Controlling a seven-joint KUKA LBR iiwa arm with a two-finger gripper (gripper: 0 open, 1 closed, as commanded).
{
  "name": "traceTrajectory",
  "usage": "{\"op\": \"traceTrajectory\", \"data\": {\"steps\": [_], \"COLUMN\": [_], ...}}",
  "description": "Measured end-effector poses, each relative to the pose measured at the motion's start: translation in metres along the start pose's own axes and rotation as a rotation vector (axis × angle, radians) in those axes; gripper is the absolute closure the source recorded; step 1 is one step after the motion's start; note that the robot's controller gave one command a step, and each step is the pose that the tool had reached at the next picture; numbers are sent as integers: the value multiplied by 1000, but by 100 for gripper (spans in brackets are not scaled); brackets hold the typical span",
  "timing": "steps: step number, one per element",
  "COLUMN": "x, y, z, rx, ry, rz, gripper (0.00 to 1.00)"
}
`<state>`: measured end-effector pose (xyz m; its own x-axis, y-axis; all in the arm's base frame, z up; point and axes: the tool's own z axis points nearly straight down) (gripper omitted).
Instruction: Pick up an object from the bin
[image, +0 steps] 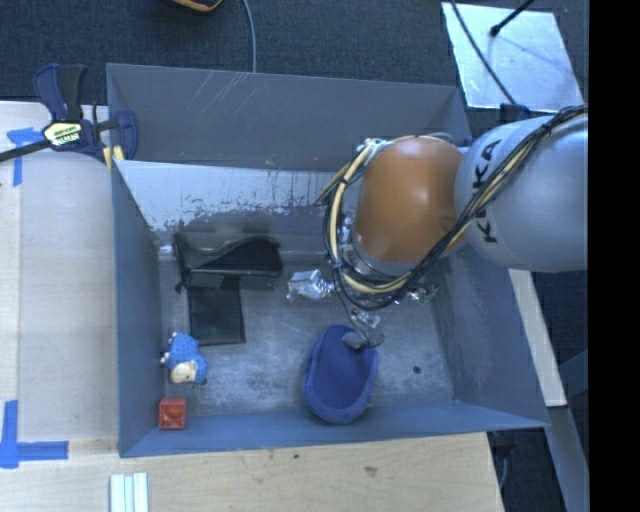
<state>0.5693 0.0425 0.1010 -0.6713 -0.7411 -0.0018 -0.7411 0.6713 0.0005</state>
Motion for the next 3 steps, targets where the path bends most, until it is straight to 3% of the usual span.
{"op": "traceTrajectory", "data": {"steps": [1,2,3], "x": [13,9,20], "y": [2,4,22], "z": [1,30,29], "rx": [-3,-6,2], "ry": [5,9,2], "rz": [-398,-723,-1051], "gripper": [0,0,0]}}
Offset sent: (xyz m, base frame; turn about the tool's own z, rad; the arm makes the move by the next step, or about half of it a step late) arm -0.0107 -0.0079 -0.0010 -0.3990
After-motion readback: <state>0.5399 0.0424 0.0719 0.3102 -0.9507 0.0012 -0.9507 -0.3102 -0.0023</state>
